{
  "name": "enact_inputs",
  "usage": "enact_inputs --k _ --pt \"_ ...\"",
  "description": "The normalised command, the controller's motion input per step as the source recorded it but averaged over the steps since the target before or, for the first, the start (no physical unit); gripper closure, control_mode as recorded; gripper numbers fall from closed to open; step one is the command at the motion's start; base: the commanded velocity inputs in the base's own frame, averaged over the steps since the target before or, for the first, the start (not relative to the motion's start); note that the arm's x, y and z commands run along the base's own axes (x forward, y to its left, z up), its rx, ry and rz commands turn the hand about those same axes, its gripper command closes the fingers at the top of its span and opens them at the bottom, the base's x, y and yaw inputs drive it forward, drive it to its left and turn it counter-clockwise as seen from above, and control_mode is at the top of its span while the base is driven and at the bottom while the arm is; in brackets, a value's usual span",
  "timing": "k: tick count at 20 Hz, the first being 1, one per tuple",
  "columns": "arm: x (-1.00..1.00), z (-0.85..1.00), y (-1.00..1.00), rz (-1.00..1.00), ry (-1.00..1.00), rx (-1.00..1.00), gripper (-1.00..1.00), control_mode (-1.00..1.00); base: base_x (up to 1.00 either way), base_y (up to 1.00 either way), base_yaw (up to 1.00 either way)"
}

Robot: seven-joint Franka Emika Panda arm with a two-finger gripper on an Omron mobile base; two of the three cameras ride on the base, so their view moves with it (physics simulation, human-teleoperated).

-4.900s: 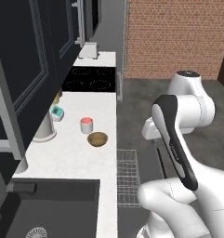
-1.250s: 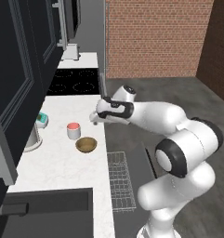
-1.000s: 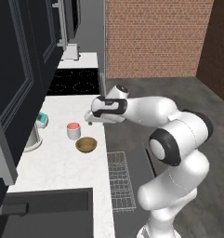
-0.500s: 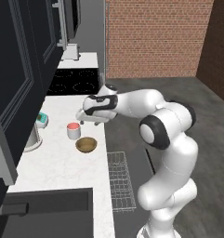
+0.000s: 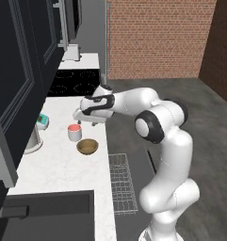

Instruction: Pick up the cup and bowl from the counter, place them in the dishwasher, and close the dishwasher door.

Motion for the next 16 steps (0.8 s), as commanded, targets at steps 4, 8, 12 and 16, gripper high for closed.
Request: enact_inputs --k 4,8,12,16 --pt "0.33 -0.21 0.33 -0.13 0.04 -0.04 -1.00 -1.00 0.00 0.00 0.00" --pt "0.21 -0.17 0.26 -0.13 0.05 -0.03 -1.00 -1.00 0.00 0.00 0.00" --pt "0.12 -0.17 0.19 -0.11 0.05 -0.02 -1.00 -1.00 0.00 0.00 0.00" --pt "0.00 -0.18 0.01 -0.08 0.09 0.00 -1.00 -1.00 0.00 0.00 0.00"
